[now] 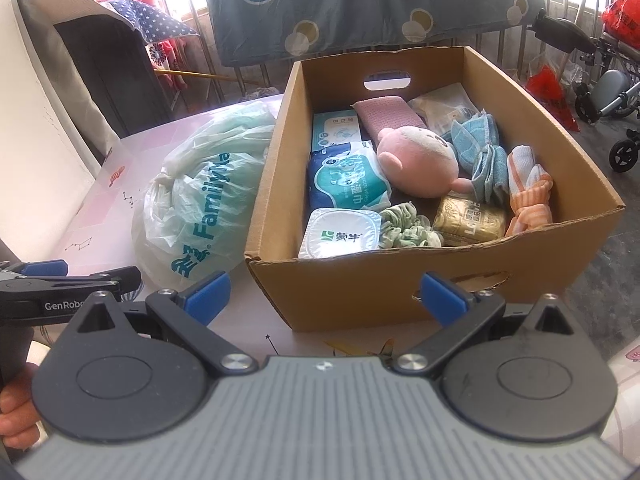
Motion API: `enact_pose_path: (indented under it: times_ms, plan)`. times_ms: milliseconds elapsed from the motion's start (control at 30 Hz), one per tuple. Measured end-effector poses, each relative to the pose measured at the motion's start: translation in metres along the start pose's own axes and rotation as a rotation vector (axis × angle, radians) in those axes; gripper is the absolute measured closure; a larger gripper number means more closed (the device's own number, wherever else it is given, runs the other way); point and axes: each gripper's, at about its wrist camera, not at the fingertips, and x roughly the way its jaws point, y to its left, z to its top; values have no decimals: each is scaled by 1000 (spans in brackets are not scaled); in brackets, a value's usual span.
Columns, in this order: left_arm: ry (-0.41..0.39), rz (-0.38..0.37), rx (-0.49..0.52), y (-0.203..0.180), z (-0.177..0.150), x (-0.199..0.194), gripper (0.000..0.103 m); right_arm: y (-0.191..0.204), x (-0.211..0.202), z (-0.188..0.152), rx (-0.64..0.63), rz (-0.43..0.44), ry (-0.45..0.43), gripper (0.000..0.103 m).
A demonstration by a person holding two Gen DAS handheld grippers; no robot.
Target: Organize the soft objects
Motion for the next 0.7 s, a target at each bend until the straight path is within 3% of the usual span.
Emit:
enact_pose_path:
  times_ms: [700]
  plan:
    - [4,-6,5,-3,-2,-4,0,4,-2,1,-9,-13,3,1]
